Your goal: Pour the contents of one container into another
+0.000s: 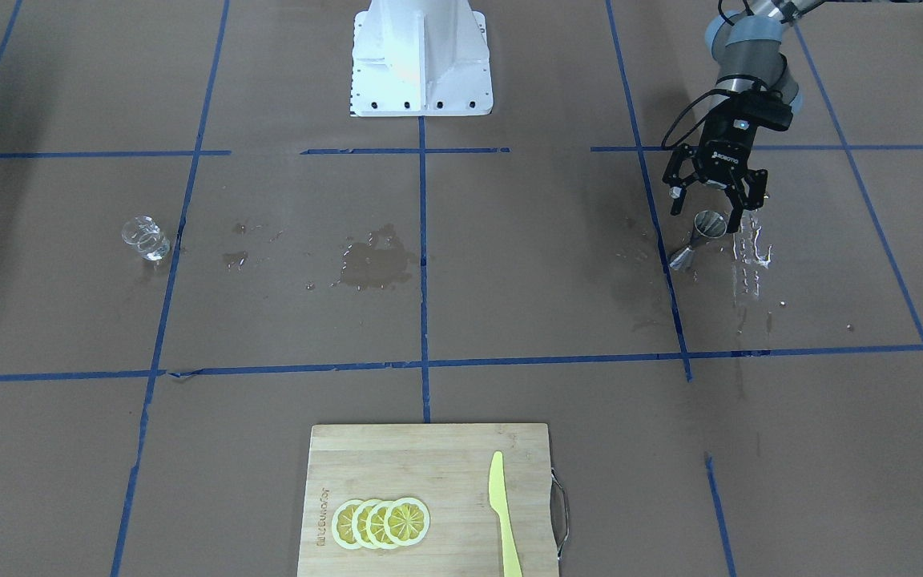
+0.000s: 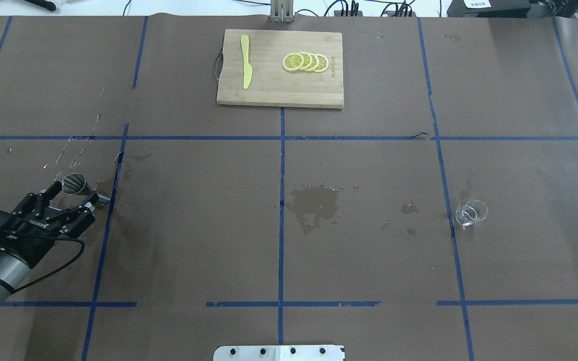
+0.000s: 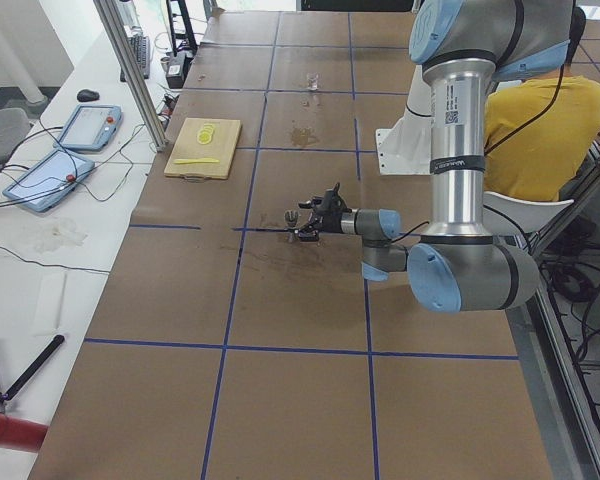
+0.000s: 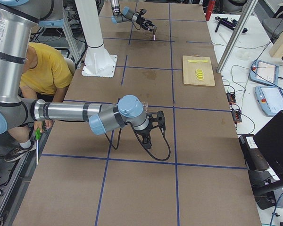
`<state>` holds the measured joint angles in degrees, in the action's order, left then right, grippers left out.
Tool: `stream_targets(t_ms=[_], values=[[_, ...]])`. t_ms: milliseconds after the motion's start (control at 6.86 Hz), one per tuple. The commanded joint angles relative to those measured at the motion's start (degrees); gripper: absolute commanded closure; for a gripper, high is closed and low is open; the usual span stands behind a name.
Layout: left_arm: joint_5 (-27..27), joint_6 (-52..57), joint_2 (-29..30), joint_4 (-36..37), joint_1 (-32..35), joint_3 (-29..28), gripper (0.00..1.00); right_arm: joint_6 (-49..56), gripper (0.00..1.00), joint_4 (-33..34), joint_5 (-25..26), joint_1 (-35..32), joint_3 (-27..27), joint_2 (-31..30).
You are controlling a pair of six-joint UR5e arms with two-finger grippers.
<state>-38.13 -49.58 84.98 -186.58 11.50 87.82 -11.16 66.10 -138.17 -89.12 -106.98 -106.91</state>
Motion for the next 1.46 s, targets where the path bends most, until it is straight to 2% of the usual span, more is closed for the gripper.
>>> stream_targets(t_ms=[0, 1166, 1312], values=[[3.0, 0.0, 2.6, 0.3, -1.7, -3.5, 0.0, 0.0, 0.0, 0.0, 0.0, 0.0, 0.0, 0.0], [2.3, 0.7, 1.8, -0.2, -1.7, -5.6, 0.0, 0.0, 0.0, 0.0, 0.0, 0.0, 0.0, 0.1], [2.3, 0.7, 1.8, -0.1, -1.7, -5.7, 0.03, 0.0, 0.0, 0.0, 0.0, 0.0, 0.0, 0.1]])
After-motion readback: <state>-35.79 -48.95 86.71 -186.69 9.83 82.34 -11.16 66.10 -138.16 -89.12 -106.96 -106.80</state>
